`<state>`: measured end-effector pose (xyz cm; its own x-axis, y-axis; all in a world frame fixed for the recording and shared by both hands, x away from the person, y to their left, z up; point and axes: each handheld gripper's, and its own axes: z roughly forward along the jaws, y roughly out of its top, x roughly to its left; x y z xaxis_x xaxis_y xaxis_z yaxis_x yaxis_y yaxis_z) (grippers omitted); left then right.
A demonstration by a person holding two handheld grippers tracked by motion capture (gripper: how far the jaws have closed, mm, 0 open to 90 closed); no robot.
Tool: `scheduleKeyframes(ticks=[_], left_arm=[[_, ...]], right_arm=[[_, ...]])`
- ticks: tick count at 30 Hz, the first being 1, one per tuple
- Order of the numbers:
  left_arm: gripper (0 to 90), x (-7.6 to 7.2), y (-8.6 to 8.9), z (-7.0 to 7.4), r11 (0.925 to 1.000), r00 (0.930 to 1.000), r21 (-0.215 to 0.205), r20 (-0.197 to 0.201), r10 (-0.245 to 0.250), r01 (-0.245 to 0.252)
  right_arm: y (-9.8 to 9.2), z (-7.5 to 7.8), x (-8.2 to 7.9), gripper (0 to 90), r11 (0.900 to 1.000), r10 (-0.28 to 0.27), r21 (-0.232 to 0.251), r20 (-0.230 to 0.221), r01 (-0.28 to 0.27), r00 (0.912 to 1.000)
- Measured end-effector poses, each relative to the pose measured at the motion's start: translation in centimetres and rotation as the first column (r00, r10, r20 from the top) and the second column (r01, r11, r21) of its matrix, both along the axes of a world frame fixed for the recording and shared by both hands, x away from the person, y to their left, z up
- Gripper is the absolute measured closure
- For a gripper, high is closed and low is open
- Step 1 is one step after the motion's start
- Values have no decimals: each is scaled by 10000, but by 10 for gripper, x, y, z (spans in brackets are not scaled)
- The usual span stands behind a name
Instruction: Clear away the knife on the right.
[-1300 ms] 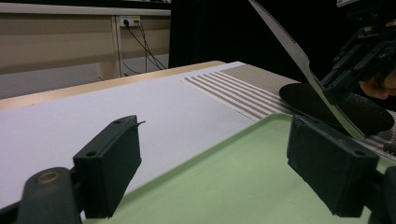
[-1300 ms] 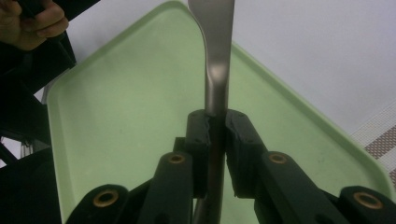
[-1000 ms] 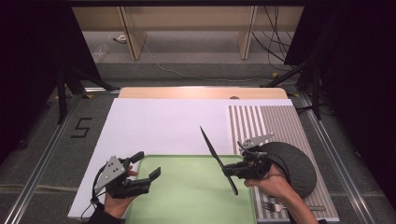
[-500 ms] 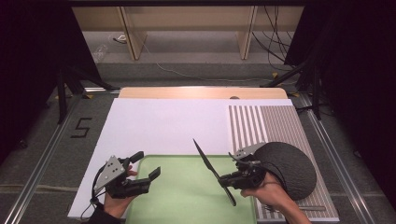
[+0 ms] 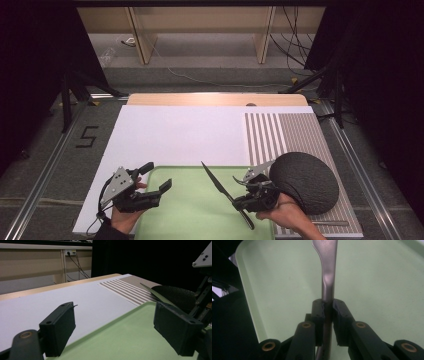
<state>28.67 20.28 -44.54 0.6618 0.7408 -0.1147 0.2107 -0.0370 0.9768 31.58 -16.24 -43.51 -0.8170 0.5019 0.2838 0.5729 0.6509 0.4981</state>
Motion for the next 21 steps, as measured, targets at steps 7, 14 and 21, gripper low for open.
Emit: scheduleKeyframes(ticks=[7, 14, 21], left_arm=[[172, 0, 0, 0, 10000, 10000, 14, -9, -4, 4], [173, 0, 0, 0, 10000, 10000, 14, -4, 11, -11], [174, 1, 0, 0, 10000, 10000, 60, -17, -19, 19]], right_arm=[[8, -2, -9, 803, 9958, 550, -733, 21, -547, 9985], [12, -6, -14, 803, 9877, 894, -1276, -143, -905, 9959], [15, -11, -17, 803, 9735, 1068, -1991, -406, -1128, 9935]])
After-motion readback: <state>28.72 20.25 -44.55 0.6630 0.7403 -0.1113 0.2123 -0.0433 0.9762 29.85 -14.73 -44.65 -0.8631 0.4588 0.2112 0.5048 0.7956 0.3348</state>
